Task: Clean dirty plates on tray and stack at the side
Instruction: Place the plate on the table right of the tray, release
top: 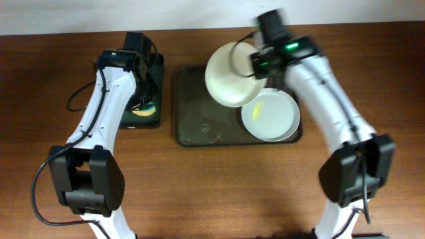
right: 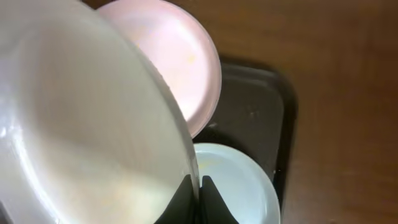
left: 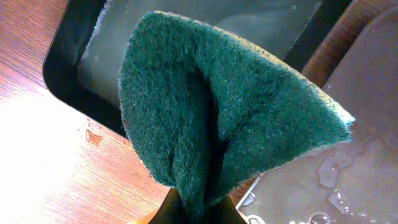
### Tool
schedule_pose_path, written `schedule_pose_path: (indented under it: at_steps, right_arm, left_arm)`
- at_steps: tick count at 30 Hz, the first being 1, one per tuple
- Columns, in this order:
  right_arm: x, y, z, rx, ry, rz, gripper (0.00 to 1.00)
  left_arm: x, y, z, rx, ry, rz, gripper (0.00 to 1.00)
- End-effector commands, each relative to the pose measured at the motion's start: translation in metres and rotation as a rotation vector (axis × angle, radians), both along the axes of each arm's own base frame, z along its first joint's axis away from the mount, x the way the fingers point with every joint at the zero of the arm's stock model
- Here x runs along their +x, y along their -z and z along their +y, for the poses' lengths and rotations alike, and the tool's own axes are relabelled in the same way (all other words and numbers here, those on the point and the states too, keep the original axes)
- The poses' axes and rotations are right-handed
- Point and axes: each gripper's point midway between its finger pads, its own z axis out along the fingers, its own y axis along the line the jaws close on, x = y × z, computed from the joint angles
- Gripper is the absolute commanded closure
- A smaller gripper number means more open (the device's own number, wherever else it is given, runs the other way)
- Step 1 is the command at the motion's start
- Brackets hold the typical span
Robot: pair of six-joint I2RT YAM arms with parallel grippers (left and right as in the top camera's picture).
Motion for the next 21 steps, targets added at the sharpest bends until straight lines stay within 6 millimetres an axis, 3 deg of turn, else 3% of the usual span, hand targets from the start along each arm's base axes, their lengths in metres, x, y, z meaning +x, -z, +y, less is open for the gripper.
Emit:
schedule_pose_path:
  at_steps: [1,4,7,9,11,14,21]
  right_arm:
    - [-0.001,-0.022,-0.03,0.498,0.011,0.071,0.96]
    - [0.005,-0.002,-0.121,0.517,0.241,0.085,0.96]
    - [-0.007,0.034,-0.218,0.428,0.573,0.128,0.96]
    - [-0.014,0.051,-0.251,0.423,0.664,0.148,0.96]
    - [-0.017,0.066,-0.27,0.43,0.708,0.162,0.96]
    - [-0.014,0.083,-0.284,0.42,0.713,0.161,0.96]
    - [-0.007,0.109,-0.284,0.396,0.715,0.184,0.96]
  left_arm:
    - [0.0,0.001,0.001,0.004,0.011,0.004,1.0]
    - [0.0,0.001,0.001,0.004,0.01,0.004,1.0]
    - [0.0,0.001,0.001,0.004,0.011,0.004,1.0]
    - [0.0,0.001,0.001,0.004,0.01,0.004,1.0]
    - [0.0,0.001,0.001,0.004,0.01,0.003,1.0]
    - [0.001,0.001,0.001,0.003,0.01,-0.001,1.0]
    - [0.001,0.001,0.001,0.004,0.01,-0.001,1.0]
